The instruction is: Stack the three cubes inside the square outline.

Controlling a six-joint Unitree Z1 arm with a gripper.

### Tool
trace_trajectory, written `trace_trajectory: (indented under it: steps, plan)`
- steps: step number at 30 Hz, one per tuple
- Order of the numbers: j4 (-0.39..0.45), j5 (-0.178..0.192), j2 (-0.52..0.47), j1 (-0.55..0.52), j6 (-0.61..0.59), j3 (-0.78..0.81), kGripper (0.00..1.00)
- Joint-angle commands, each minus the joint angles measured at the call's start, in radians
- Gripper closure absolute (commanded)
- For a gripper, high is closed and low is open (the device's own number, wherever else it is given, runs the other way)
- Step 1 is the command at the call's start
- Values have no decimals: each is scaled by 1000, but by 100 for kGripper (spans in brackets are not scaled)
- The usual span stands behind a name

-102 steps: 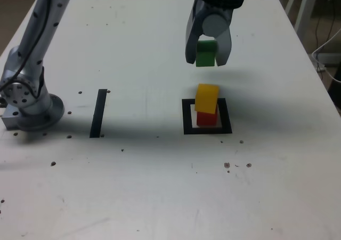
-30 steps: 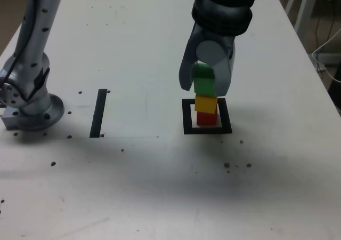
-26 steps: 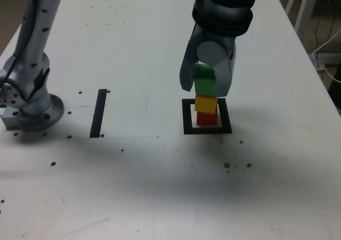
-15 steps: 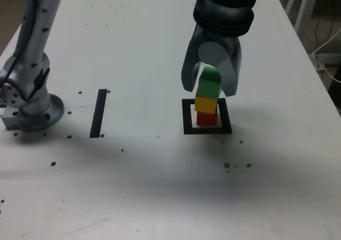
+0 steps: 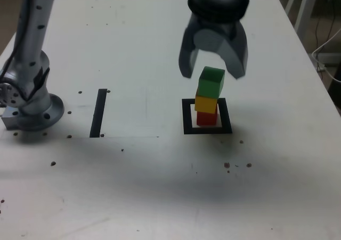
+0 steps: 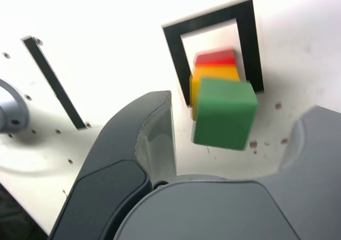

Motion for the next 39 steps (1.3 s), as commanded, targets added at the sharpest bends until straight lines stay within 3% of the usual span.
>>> trace_trajectory:
  steps: [1, 7, 16, 39]
  plan:
    - [28, 9, -35, 11, -6, 13, 3]
    - [26, 25, -117, 44, -22, 100, 3]
    - [-2, 15, -241, 92, -44, 307, 2]
    - [-237, -11, -507, 156, -58, 860, 2]
